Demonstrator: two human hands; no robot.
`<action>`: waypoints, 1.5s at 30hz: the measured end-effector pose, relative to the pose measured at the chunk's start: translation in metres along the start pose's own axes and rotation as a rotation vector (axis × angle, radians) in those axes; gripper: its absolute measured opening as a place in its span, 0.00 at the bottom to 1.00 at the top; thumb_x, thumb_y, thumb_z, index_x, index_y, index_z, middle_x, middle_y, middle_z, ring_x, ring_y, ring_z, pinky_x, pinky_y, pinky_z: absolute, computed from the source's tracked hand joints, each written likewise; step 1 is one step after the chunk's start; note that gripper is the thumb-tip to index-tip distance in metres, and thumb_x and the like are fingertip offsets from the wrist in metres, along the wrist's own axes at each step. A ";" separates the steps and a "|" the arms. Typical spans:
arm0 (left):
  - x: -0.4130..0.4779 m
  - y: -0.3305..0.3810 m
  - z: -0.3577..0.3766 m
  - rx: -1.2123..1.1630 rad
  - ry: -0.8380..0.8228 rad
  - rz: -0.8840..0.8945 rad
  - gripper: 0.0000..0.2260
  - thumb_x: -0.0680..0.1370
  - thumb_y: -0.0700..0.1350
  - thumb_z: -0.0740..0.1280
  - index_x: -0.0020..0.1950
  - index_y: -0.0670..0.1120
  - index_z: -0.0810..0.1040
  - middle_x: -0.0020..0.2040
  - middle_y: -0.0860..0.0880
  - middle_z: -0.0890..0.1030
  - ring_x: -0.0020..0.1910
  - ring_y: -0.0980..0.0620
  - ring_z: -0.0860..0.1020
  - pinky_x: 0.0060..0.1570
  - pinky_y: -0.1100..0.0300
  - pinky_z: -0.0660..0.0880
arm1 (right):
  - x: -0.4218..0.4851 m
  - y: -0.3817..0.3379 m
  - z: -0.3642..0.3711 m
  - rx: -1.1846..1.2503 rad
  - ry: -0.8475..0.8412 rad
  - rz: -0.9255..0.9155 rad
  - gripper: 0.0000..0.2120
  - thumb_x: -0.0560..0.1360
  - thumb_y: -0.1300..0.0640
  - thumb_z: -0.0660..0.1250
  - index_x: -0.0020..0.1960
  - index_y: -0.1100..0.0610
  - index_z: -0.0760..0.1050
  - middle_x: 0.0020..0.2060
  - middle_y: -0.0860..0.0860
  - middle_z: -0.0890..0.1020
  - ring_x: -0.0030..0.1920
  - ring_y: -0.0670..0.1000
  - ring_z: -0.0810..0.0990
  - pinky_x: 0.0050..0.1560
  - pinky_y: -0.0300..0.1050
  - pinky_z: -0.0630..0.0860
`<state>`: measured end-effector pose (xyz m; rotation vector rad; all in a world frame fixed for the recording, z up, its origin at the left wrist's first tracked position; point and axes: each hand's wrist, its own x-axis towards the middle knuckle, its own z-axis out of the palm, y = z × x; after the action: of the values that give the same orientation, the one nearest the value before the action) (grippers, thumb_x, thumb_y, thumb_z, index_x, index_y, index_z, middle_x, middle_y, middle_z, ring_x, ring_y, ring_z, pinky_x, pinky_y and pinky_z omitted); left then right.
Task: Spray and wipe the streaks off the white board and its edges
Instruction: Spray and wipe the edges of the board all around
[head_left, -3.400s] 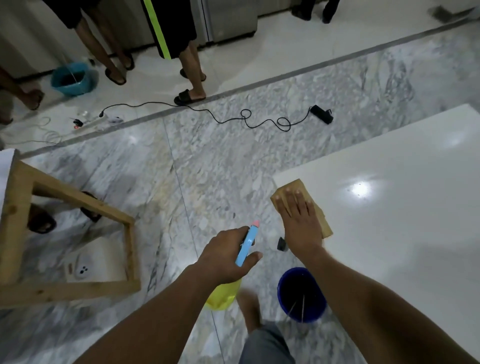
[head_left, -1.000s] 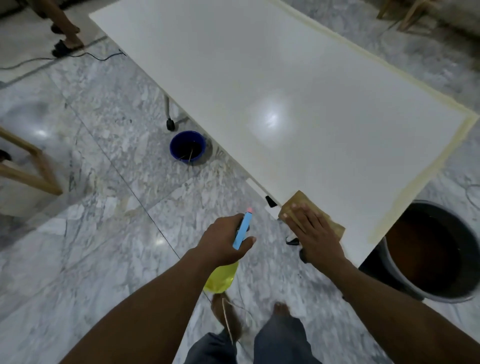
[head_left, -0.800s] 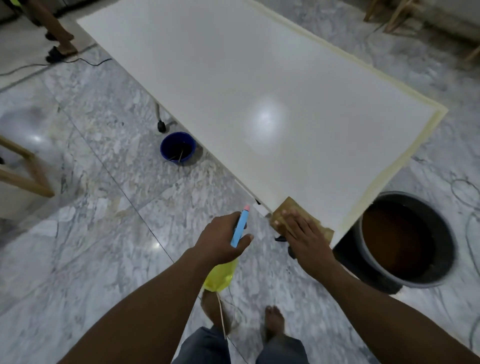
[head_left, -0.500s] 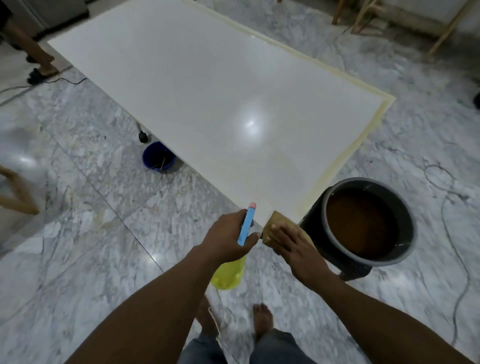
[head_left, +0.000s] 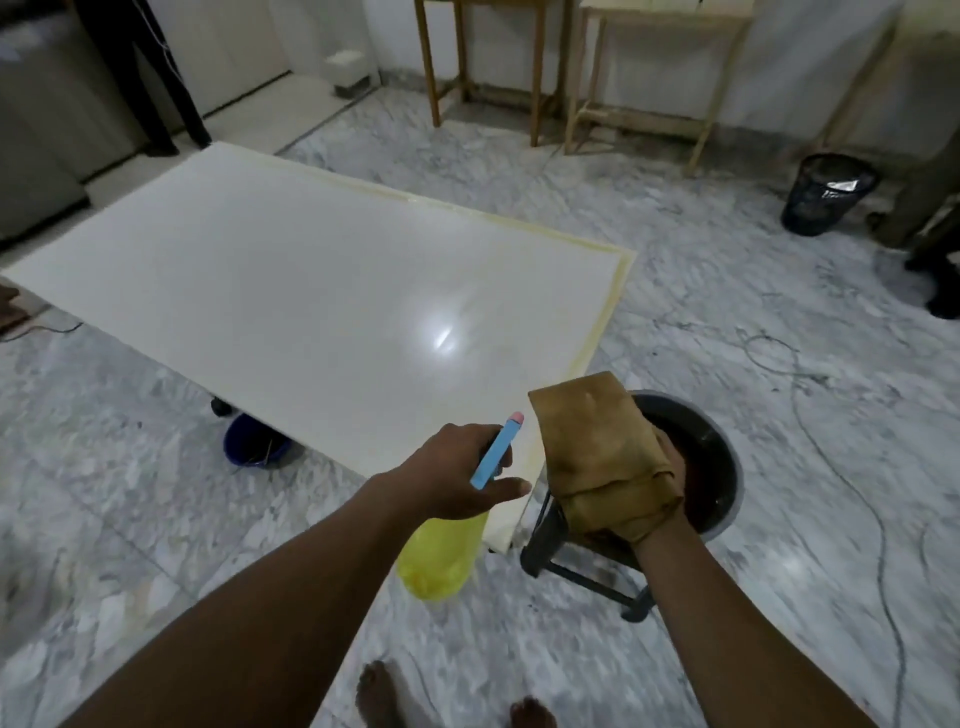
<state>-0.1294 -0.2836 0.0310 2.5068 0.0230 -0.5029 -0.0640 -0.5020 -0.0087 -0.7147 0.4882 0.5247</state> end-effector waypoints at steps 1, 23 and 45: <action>0.005 0.003 -0.008 0.018 -0.030 0.023 0.16 0.79 0.59 0.73 0.56 0.49 0.76 0.49 0.53 0.79 0.46 0.52 0.77 0.39 0.67 0.69 | 0.002 0.001 0.008 0.038 0.000 -0.018 0.24 0.81 0.49 0.56 0.37 0.54 0.85 0.34 0.51 0.84 0.35 0.52 0.84 0.38 0.48 0.84; 0.087 -0.099 -0.156 0.139 -0.140 0.339 0.14 0.79 0.58 0.74 0.45 0.51 0.75 0.40 0.55 0.77 0.40 0.53 0.76 0.41 0.60 0.72 | 0.074 0.065 0.128 0.116 0.076 -0.076 0.27 0.76 0.43 0.62 0.67 0.61 0.76 0.60 0.62 0.81 0.61 0.64 0.79 0.61 0.61 0.76; 0.400 -0.036 -0.175 -0.137 0.263 0.394 0.13 0.79 0.57 0.74 0.53 0.49 0.79 0.36 0.60 0.76 0.36 0.54 0.77 0.42 0.58 0.76 | 0.422 -0.179 0.094 -1.145 0.748 -0.426 0.24 0.73 0.45 0.62 0.67 0.51 0.71 0.57 0.55 0.80 0.55 0.58 0.78 0.56 0.54 0.76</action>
<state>0.2985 -0.1953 0.0023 2.3427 -0.3183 -0.0094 0.3879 -0.4314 -0.1062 -2.0998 0.6866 0.0596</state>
